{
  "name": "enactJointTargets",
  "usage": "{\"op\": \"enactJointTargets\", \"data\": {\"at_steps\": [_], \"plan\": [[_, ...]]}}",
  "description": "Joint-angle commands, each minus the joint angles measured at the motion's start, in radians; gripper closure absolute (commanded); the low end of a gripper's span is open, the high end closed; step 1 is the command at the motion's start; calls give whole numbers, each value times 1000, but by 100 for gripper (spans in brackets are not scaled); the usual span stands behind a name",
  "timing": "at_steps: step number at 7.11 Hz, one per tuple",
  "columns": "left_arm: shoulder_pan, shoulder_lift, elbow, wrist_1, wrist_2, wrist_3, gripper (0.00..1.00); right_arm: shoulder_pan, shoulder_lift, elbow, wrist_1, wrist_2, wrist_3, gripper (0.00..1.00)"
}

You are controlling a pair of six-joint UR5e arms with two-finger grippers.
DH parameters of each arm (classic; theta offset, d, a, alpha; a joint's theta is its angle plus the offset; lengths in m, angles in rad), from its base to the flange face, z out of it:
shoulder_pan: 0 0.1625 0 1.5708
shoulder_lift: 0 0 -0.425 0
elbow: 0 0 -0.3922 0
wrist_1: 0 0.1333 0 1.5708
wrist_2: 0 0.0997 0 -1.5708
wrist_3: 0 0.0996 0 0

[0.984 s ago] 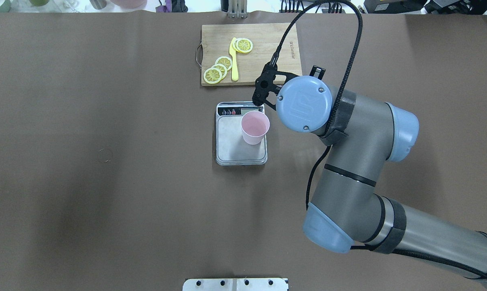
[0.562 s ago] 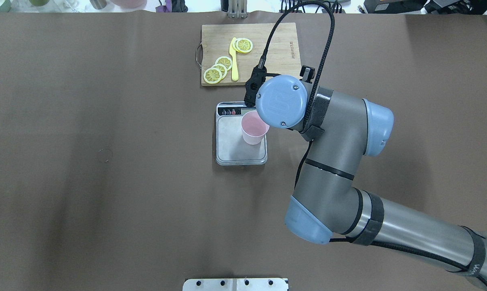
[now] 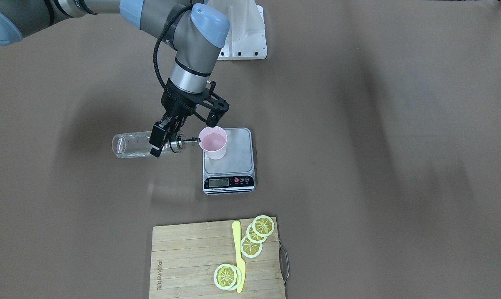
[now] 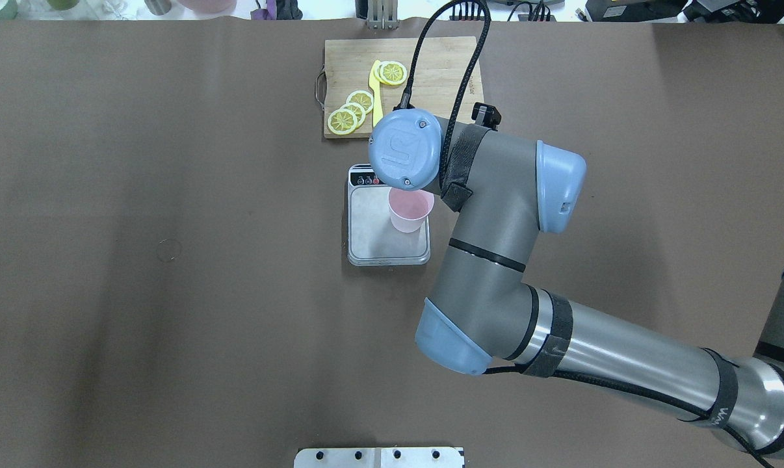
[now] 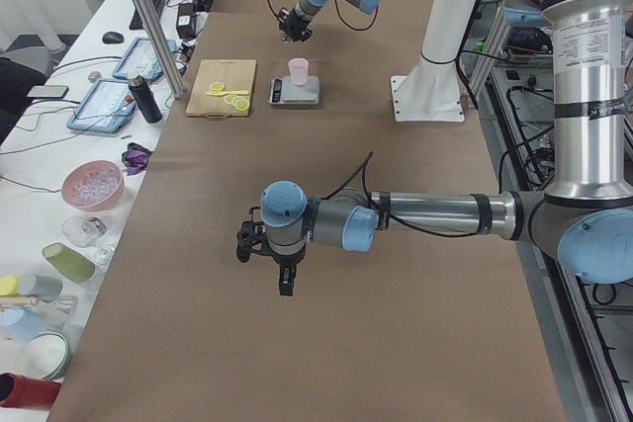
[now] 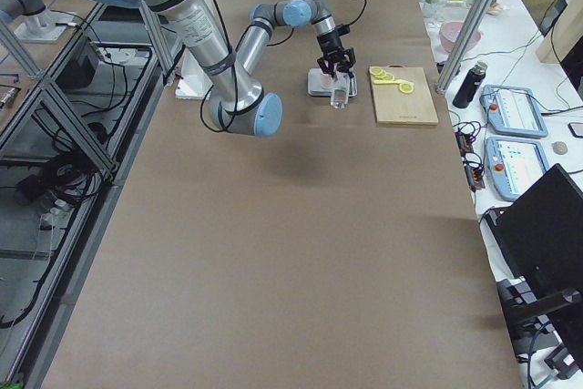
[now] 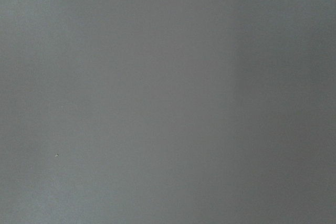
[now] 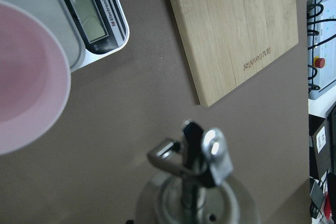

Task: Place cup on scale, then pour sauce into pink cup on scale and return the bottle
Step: 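Move the glass bottle with the right gripper over the pink cup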

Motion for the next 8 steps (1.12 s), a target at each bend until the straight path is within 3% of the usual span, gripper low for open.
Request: {"op": "enactJointTargets", "data": {"at_steps": [1, 3, 8], "plan": [[-10, 14, -2, 0, -5, 0, 1, -4, -2, 5, -48, 0, 26, 100], [-18, 19, -5, 0, -5, -3, 1, -61, -4, 5, -68, -53, 57, 100], [-18, 19, 2, 2, -4, -3, 1, -124, 11, -15, -132, -89, 57, 100]]}}
